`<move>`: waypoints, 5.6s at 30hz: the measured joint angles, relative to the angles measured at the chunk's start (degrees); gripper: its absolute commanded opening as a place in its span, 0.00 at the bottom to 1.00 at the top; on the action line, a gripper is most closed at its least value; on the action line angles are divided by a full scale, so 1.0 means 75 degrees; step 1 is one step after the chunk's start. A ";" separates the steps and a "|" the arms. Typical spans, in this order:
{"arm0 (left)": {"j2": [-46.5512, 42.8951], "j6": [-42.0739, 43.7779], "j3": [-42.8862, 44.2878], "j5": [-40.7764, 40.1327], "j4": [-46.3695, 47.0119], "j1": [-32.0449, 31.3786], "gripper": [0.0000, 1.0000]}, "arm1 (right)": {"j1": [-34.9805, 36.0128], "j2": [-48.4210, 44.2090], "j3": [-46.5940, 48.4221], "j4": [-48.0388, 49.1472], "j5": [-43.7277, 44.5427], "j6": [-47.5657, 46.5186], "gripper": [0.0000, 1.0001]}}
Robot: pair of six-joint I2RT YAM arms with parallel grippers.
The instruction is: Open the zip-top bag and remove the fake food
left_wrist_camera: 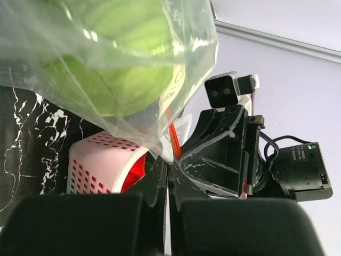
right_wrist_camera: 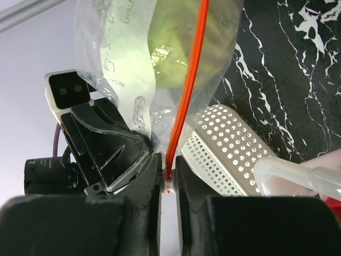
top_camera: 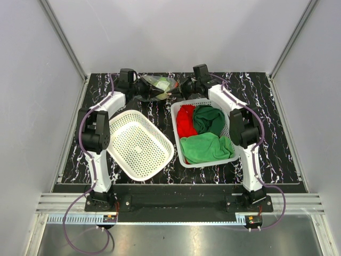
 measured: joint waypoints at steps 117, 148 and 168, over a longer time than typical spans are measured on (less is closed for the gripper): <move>-0.0052 0.2104 0.0568 -0.0501 -0.1341 -0.0356 0.96 | -0.0731 -0.0449 -0.1472 0.0915 -0.0592 0.0446 0.08; -0.1751 1.2633 -0.0204 -0.2457 -0.1230 -0.2087 0.62 | -0.0618 -0.0484 0.0463 -0.1466 -0.0108 0.0650 0.09; -0.1448 1.2508 0.0289 -0.2011 -0.0854 -0.1781 0.80 | -0.0612 -0.0455 0.0784 -0.1862 0.0000 0.0609 0.09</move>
